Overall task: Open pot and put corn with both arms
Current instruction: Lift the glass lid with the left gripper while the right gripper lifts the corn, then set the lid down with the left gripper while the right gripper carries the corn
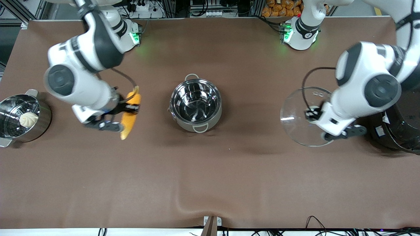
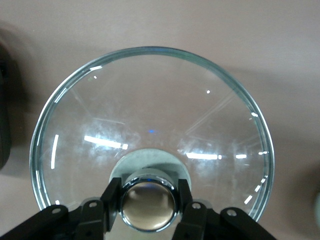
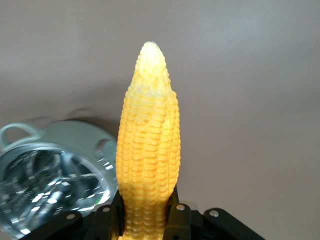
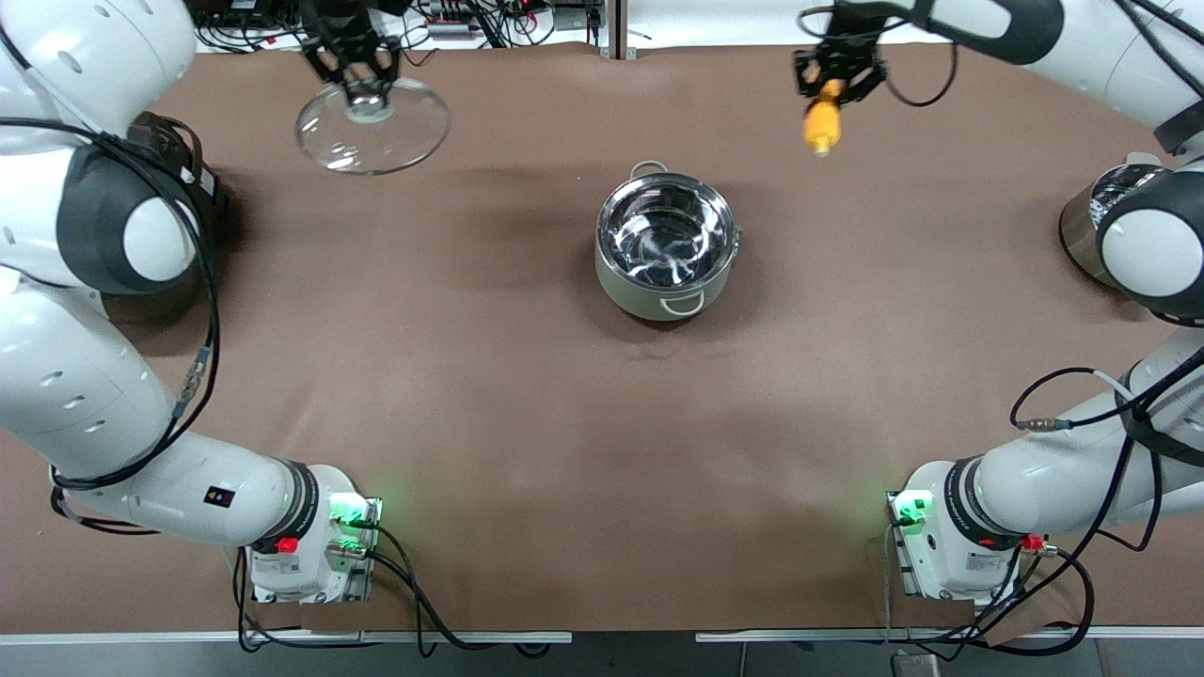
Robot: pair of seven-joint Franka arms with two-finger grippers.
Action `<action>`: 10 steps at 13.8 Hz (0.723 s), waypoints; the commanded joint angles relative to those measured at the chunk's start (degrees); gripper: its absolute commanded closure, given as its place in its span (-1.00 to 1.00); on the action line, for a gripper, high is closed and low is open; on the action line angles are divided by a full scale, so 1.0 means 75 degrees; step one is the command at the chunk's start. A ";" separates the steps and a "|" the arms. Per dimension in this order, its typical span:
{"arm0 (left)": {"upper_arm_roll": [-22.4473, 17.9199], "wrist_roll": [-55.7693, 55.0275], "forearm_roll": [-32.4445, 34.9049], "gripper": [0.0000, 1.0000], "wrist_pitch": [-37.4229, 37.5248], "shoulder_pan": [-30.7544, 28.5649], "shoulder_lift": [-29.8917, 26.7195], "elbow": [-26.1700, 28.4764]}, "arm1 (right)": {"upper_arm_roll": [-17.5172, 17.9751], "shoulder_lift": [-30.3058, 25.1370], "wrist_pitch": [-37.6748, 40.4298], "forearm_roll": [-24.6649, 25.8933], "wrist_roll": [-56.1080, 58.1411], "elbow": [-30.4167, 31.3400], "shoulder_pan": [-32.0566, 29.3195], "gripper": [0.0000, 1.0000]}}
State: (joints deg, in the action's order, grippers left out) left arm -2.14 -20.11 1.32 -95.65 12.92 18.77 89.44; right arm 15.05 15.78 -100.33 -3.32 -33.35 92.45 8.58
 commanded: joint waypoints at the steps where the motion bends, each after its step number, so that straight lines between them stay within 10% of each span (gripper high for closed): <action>1: 0.0191 0.0524 0.0105 1.00 -0.1373 -0.0689 -0.0826 0.1990 | 0.0744 0.0169 -0.0005 0.0114 -0.1233 -0.0232 0.0004 0.55; 5: 0.0179 0.0549 0.0105 1.00 -0.4315 -0.0832 -0.1553 0.4933 | 0.1309 0.0274 -0.0554 0.0594 -0.2359 -0.0151 0.0471 0.49; 10: 0.0191 0.0549 0.0105 1.00 -0.6720 -0.0868 -0.1391 0.6530 | 0.1309 0.0508 -0.1353 0.1085 -0.3288 0.0271 0.1456 0.43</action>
State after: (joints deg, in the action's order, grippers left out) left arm -1.09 -15.86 1.33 -141.24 6.78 10.85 133.91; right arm 24.77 18.81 -109.44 1.71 -55.42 93.84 17.58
